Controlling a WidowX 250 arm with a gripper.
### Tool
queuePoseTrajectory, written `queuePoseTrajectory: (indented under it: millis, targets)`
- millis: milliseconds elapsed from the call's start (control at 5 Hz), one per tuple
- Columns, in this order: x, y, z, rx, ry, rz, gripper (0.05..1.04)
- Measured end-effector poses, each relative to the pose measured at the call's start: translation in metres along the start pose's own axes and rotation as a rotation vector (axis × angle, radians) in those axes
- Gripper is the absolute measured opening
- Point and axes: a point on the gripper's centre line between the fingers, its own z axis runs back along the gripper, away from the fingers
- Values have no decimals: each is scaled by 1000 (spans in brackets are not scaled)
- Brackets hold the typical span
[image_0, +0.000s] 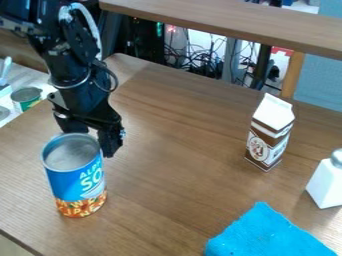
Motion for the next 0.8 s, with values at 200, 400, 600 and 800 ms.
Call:
queuePoseTrajectory:
  millis: [200,400,600,800]
  targets:
    - [26,-1,10,-29,-45,17,1001]
    - [63,-7,47,-94,-103,36,1001]
    - [84,-17,92,-169,-96,22,1001]
    - [83,-20,136,-185,-22,0,1001]
